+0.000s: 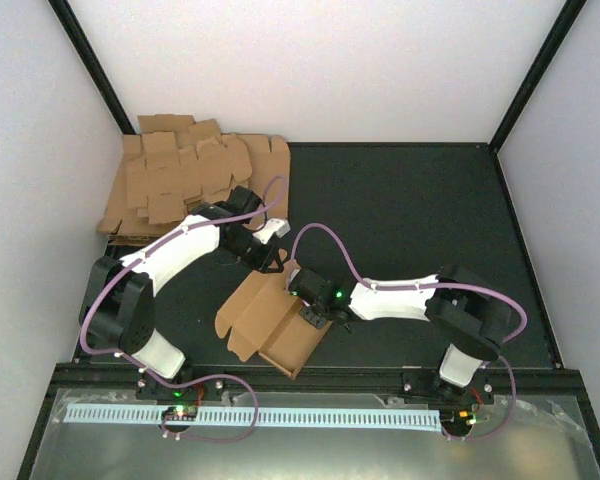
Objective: Fold the paper box
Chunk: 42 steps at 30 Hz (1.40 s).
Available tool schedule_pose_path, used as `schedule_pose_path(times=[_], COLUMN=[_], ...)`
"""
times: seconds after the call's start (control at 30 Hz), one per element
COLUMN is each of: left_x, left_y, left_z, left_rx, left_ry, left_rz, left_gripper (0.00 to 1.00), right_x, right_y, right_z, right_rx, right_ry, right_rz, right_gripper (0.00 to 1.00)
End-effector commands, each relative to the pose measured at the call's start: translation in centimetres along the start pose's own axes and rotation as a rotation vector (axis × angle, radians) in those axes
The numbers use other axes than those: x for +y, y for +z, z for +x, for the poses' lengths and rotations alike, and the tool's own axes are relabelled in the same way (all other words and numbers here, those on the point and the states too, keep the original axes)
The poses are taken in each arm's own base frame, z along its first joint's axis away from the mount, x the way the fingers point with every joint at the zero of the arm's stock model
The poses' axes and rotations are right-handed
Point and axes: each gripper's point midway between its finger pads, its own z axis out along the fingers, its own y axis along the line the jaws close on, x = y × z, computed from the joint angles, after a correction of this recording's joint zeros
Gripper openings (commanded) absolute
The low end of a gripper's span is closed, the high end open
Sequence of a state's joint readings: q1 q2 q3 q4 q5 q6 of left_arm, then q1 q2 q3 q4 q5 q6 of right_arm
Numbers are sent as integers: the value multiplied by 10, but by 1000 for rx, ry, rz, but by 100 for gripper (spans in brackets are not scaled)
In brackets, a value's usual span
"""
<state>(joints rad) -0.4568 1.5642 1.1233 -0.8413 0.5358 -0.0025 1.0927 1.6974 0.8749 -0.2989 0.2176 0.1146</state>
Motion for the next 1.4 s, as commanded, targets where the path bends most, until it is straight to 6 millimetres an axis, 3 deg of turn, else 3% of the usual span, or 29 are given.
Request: schedule_pose_path(times=[0.0,0.07,0.27,0.5,0.63,0.67,0.73,0.87,1.03,1.27,1.37], left_x=[-7,-9,-20,-40,-42,-44,-44,-42,-32,-15,-14], left_y=[-8,-8,-25,-83,-119,-126,-135,-134,-127,-107,-108], left_z=[-6,-7,-23,-58,-68,-68,-67,-56,-35,1,11], left_rx=[-19,-21,-97,-342,-482,-515,-569,-644,-660,-636,-682], left_ry=[12,12,14,57,84,90,86,70,21,-118,-147], left_rz=[21,31,47,28,-51,-65,-82,-66,-84,-88,-74], left_gripper=[8,11,33,64,75,75,75,75,75,74,74], right_x=[-13,-12,-20,-64,-85,-89,-96,-100,-99,-99,-102], right_y=[-1,-2,-12,-17,-20,-21,-23,-33,-51,-103,-118], right_z=[-6,-7,-13,-8,-12,-14,-20,-32,-37,-50,-55], right_rx=[-21,-26,-79,-103,-127,-132,-144,-185,-222,-387,-407], right_ry=[15,25,90,265,359,375,400,414,411,408,390], right_rz=[66,61,81,139,120,122,124,113,92,-89,-190], right_gripper=[2,2,2,3,5,8,23,40,52,77,83])
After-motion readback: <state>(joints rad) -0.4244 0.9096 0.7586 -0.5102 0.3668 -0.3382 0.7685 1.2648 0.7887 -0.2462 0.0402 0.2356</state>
